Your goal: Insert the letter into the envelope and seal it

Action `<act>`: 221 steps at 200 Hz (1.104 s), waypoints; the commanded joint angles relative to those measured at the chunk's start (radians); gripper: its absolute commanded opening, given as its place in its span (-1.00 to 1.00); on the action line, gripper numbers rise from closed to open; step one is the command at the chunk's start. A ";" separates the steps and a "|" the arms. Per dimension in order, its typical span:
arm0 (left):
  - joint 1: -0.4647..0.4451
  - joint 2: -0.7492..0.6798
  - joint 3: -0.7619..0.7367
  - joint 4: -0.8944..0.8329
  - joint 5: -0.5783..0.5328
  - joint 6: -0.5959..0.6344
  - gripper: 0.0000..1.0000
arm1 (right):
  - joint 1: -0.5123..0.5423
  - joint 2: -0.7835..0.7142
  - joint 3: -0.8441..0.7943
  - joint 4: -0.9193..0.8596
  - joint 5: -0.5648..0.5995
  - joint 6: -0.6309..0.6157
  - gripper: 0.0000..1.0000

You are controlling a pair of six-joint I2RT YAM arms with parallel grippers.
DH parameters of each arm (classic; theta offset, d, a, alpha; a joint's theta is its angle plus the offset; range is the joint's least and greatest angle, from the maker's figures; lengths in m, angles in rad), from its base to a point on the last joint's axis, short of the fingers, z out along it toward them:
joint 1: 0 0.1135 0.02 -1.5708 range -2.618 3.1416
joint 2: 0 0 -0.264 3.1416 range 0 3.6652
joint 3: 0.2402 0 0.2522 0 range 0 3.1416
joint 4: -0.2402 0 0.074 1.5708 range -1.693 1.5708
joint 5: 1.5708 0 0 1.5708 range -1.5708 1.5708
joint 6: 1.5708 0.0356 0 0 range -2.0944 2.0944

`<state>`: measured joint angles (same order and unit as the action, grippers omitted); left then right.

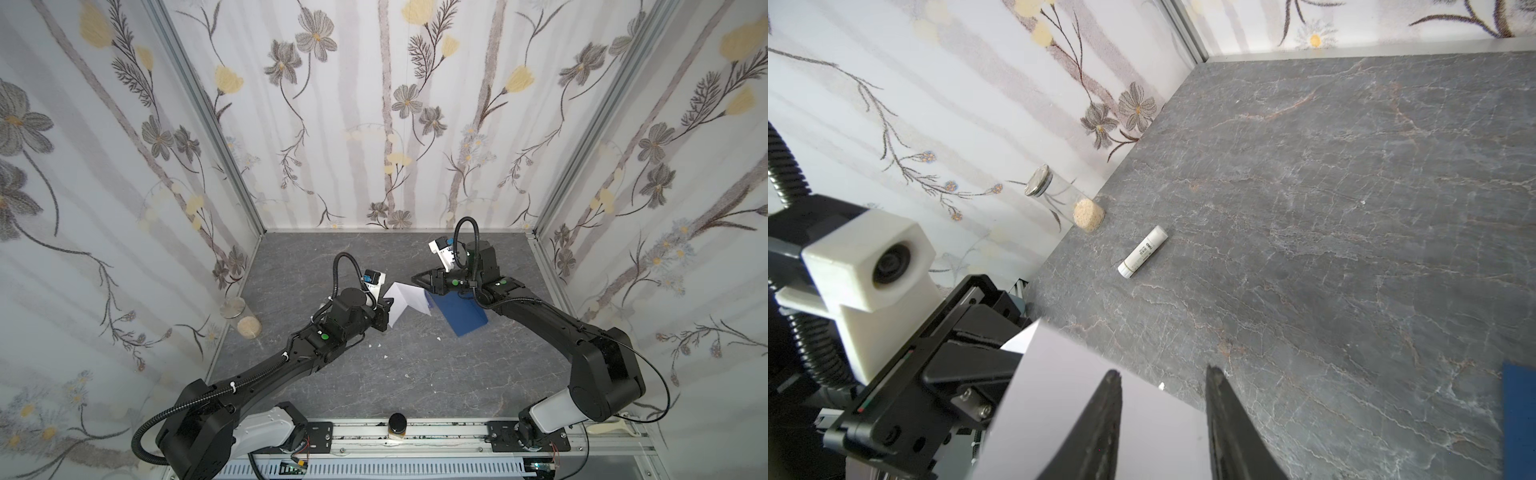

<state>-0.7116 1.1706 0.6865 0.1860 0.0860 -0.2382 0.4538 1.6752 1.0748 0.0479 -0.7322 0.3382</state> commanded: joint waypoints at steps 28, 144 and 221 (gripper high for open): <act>-0.001 -0.005 0.007 0.007 -0.013 -0.007 -1.00 | 0.007 -0.052 -0.051 0.029 -0.031 -0.020 -0.28; 0.060 0.025 0.058 0.007 0.285 -0.075 -1.00 | 0.047 -0.145 -0.160 0.048 -0.078 -0.090 0.05; 0.104 0.051 0.118 0.009 0.525 -0.176 -1.00 | 0.048 -0.185 -0.191 0.089 -0.131 -0.111 0.23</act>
<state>-0.6159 1.2201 0.7856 0.1768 0.5114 -0.3737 0.5003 1.5051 0.8906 0.0956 -0.8352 0.2592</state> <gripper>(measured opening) 0.047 0.604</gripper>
